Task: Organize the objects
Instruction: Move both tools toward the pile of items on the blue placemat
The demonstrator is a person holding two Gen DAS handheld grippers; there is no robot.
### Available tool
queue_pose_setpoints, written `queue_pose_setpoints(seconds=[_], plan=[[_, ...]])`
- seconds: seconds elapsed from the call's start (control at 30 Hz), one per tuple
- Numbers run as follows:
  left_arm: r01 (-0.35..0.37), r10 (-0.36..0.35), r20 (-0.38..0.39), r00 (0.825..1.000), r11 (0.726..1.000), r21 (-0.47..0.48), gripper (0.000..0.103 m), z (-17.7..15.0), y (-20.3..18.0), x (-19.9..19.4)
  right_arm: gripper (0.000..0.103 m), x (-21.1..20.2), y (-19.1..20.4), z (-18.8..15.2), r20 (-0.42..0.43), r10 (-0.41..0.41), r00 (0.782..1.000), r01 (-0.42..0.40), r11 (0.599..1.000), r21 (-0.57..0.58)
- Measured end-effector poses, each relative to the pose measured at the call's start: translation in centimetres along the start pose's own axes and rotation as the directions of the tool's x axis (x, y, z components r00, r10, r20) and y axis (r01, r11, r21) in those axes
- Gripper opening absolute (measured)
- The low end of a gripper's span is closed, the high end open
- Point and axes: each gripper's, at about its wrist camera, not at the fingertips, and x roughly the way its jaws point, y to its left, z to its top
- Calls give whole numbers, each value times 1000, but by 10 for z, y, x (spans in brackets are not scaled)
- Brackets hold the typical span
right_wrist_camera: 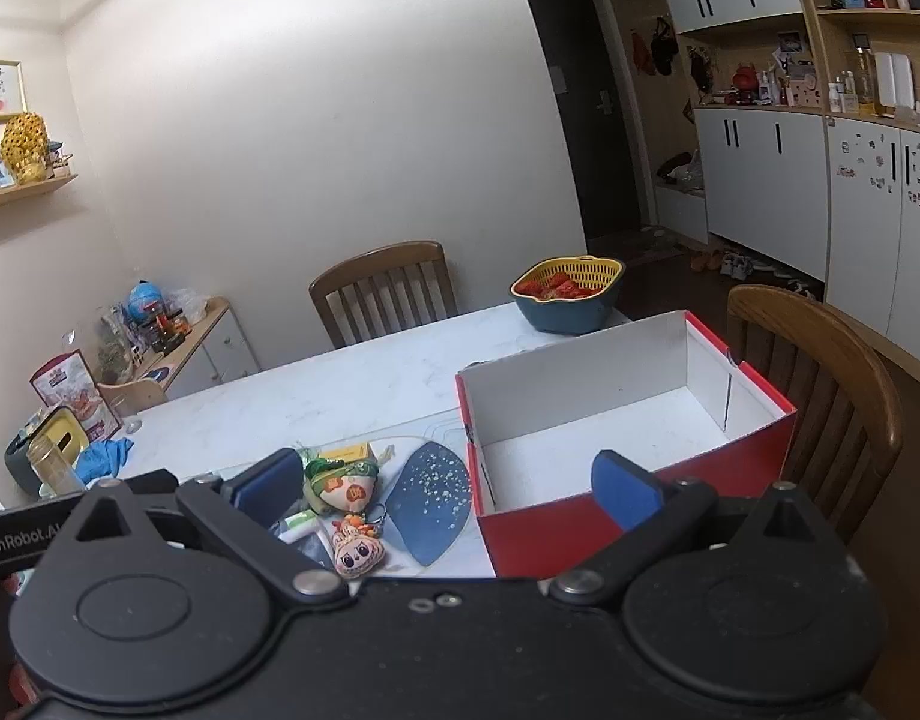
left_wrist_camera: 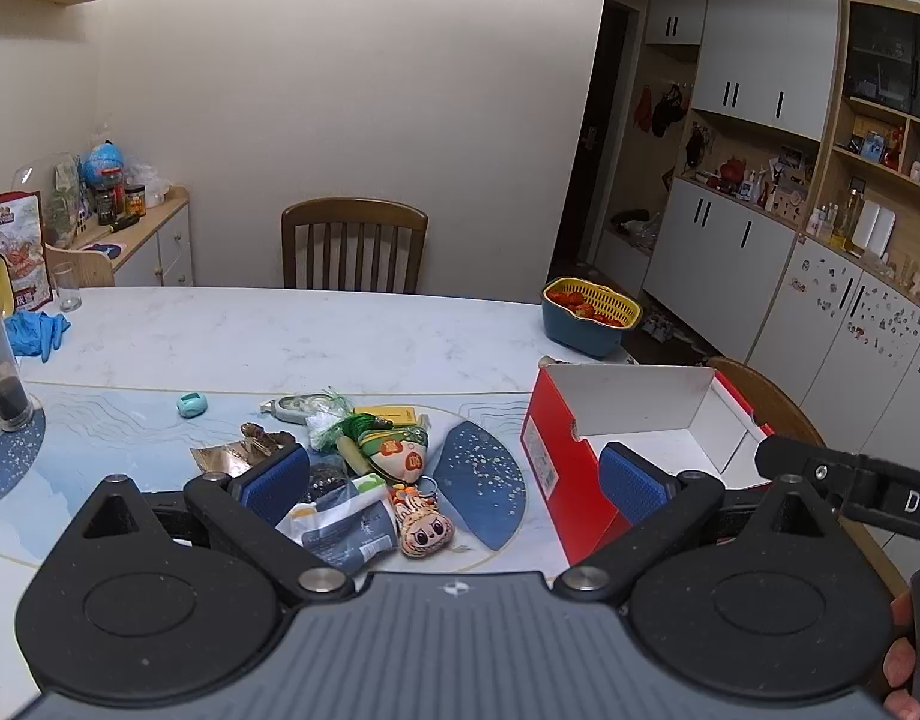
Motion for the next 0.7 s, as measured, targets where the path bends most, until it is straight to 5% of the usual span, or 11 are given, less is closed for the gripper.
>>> queue_pose_setpoints(seconds=[0.43,0.7], plan=[[-38,38,6,999,999,18,103,3,16,6,102,15,8,1,-24,58,998,-58,998,4],[-34,36,23,999,998,-58,103,4,38,10,102,26,20,3,-38,60,997,-61,998,-26]])
